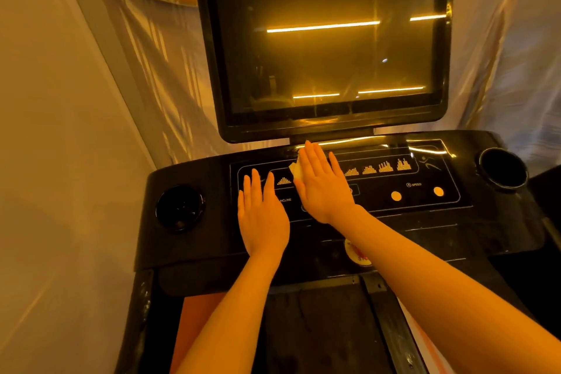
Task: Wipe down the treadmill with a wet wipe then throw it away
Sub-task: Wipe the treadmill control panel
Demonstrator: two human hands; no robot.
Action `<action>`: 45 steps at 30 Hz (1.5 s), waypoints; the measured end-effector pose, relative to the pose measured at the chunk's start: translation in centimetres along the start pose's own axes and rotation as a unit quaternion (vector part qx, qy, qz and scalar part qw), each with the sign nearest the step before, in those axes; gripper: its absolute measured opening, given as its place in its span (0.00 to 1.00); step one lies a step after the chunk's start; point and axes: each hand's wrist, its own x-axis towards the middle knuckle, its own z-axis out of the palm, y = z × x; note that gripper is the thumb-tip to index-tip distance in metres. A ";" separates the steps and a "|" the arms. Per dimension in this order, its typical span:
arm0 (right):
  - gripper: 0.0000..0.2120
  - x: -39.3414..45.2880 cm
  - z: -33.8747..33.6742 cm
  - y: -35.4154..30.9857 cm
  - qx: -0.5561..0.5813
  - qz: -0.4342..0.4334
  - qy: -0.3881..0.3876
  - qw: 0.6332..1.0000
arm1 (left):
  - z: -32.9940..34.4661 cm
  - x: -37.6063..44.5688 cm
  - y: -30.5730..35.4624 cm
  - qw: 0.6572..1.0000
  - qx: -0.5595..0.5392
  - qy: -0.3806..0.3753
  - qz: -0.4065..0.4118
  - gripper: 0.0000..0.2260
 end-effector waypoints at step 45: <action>0.31 -6.8 1.8 0.3 -0.021 0.034 -0.004 0.999 | 0.7 -1.3 -1.2 0.999 -0.019 -0.002 0.048 0.23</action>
